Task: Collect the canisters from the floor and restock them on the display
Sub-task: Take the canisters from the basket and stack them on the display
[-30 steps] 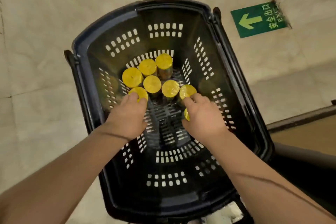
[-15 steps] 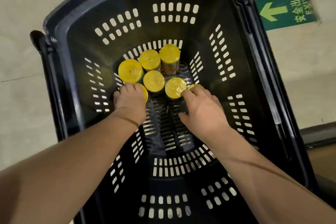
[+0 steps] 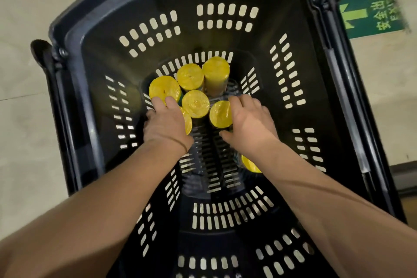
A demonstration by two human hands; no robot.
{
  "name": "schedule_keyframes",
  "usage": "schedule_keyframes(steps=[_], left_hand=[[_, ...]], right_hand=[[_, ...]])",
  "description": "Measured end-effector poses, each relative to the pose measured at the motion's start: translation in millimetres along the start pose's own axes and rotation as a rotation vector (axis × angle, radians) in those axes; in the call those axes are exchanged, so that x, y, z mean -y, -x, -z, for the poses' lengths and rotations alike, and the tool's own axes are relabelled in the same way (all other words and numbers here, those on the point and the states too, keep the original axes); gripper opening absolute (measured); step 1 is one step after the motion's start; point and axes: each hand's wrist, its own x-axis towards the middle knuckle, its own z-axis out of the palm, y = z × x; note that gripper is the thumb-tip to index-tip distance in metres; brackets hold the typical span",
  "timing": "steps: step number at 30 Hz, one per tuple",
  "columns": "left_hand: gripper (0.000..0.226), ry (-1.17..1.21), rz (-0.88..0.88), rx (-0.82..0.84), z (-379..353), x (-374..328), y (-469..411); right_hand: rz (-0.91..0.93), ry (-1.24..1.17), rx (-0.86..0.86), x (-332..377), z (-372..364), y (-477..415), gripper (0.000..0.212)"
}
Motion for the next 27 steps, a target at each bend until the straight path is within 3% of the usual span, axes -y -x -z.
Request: schedule_keyframes(steps=[6,14,17,23,27], left_hand=[[0.083,0.072,-0.059,-0.033,35,12,22],[0.075,0.164,-0.214,-0.152,69,31,51],[0.079,0.244,-0.268,-0.216,87,37,72],[0.086,0.323,-0.484,-0.334,165,41,136],[0.086,0.493,-0.525,-0.368,243,41,187]], right_hand=[[-0.009,0.031,0.119,6,-16,-29,0.094],[0.008,-0.115,-0.008,8,-4,-16,0.068],[0.002,-0.24,-0.102,14,30,15,0.062],[0.04,-0.401,-0.279,19,143,91,0.073],[-0.003,-0.491,-0.369,27,234,149,0.081]])
